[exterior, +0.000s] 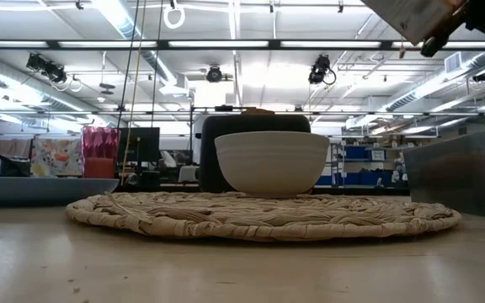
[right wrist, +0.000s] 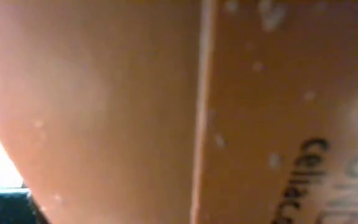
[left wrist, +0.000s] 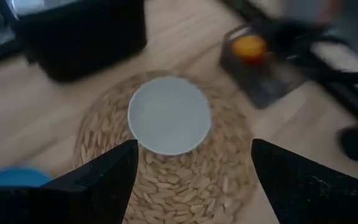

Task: Arrange a breakfast setting
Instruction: Pour the cereal from the cereal box into the bowl

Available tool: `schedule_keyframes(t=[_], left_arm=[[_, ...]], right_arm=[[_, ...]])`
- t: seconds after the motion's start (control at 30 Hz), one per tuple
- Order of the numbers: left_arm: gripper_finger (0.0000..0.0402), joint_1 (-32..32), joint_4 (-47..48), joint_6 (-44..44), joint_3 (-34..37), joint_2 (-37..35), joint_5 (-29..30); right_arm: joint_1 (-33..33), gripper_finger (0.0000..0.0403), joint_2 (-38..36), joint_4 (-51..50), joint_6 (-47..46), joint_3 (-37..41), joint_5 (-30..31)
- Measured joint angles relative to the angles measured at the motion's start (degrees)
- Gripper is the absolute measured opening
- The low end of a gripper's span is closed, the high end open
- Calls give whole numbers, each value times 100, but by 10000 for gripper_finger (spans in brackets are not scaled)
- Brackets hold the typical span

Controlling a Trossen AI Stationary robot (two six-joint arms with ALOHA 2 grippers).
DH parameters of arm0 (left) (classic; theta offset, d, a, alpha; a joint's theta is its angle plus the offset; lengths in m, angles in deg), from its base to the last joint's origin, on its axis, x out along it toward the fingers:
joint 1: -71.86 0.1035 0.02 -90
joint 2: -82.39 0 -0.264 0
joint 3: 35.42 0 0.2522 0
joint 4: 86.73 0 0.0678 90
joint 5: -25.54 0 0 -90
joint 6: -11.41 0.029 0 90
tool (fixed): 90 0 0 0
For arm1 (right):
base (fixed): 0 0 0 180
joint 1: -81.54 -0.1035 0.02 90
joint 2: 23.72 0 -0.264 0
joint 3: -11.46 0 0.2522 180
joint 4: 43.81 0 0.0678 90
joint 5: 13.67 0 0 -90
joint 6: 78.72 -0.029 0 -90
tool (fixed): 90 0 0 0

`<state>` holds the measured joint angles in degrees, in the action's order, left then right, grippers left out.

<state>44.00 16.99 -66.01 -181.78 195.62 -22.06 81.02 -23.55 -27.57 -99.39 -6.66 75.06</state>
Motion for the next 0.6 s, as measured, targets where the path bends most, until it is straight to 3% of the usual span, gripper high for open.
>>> schedule_keyframes(t=[0.3, 0.47, 0.6], left_arm=[[317, 1096, 4, -747, 3, 1233, -1159], [309, 1777, 6, -300, -4, 1552, -1633], [289, 2159, 6, 231, -8, 1588, -1694]], right_arm=[[0, 287, 2, 429, 0, -2, 17], [2, 287, 2, 522, -37, -4, 14], [2, 287, 2, 537, -37, -4, -9]])
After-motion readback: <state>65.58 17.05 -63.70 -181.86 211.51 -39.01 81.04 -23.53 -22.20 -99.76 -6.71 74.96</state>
